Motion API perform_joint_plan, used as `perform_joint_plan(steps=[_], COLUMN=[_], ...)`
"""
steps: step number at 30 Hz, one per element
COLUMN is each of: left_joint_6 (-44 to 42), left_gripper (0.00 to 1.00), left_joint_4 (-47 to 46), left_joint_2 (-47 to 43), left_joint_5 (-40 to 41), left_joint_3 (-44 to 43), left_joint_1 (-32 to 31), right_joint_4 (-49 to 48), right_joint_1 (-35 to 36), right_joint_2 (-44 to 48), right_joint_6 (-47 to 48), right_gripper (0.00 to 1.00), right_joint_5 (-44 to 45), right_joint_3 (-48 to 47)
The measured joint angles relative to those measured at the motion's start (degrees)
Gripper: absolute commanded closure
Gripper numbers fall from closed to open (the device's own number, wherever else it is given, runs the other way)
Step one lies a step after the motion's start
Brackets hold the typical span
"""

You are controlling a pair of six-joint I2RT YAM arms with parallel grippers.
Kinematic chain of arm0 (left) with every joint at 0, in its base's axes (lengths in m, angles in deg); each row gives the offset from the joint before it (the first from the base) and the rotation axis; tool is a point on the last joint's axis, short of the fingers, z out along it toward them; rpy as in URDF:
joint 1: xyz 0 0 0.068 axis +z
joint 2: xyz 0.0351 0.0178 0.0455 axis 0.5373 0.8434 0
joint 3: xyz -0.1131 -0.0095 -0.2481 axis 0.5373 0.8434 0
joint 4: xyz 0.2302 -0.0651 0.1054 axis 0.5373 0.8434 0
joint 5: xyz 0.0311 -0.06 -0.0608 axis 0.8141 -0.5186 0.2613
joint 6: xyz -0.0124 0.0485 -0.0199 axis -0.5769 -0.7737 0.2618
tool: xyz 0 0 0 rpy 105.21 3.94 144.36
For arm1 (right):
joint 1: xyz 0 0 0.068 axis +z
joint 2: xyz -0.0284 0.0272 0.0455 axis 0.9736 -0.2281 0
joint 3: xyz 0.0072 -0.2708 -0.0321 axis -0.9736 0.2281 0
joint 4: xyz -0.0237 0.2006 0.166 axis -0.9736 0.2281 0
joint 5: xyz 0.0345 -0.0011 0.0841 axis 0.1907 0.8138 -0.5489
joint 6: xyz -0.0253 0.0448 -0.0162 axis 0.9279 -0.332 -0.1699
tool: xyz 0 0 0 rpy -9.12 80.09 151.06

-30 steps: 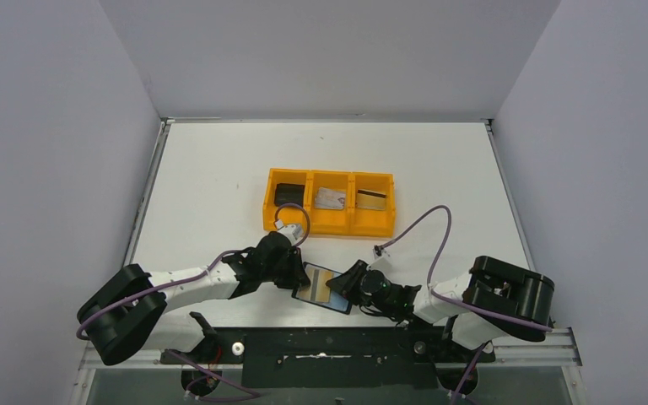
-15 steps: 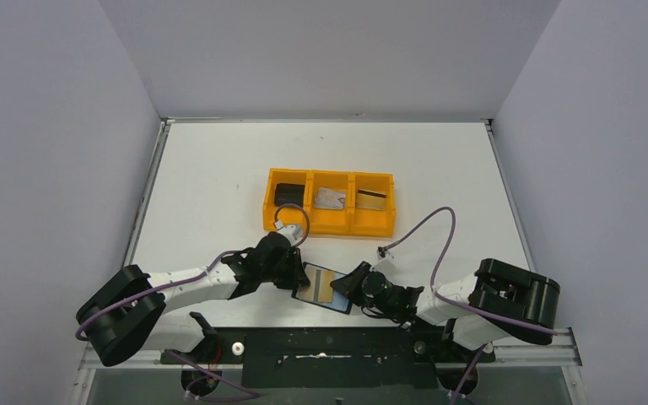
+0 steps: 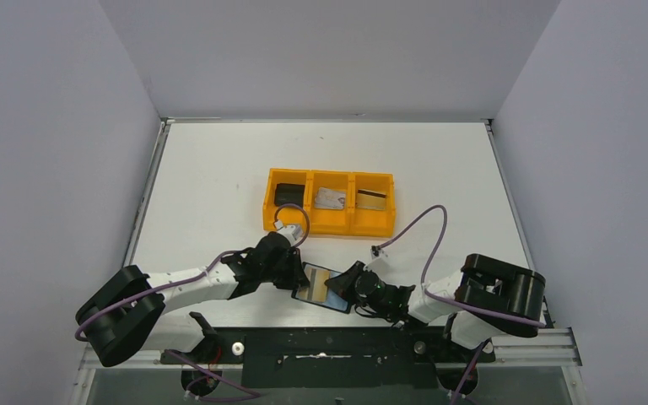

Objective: Take the credit cards out of the card holder

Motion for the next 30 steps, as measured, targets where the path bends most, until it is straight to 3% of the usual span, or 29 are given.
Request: perform_joint_plan(steps=[9,16,21,25,30], left_joint_6=[0.0,-0.5,-2.0,-2.4,-2.6], left_gripper=[1.00,1.00,1.00,1.00,1.00], left_joint_4=[0.3,0.6,2.9,3.1,2.8], left_joint_2=[-0.2,-0.3,0.4,0.9,1.5], left_joint_5=[0.4,0.4,0.3,0.3,-0.1], left_joint_3=[0.0,-0.1,-1.6,-2.0,-2.3], left_joint_1=[0.0,0.0,-0.1,-0.4,-0.4], right_joint_4=[2.8,4.7,4.9,5.2,13.4], right_joint_1=[0.2,0.2,0.2,0.7,2.5], right_joint_2=[3.7,8.0,7.4,5.1,4.6], right_joint_6=[1.3,1.1,0.6,0.5,0.7], right_gripper=[1.00,0.73,0.69,0.73,0.97], right_joint_5=[0.3,1.0,1.2,1.4,4.0], right_joint_3=[1.2,3.8,2.5,0.3,-3.8])
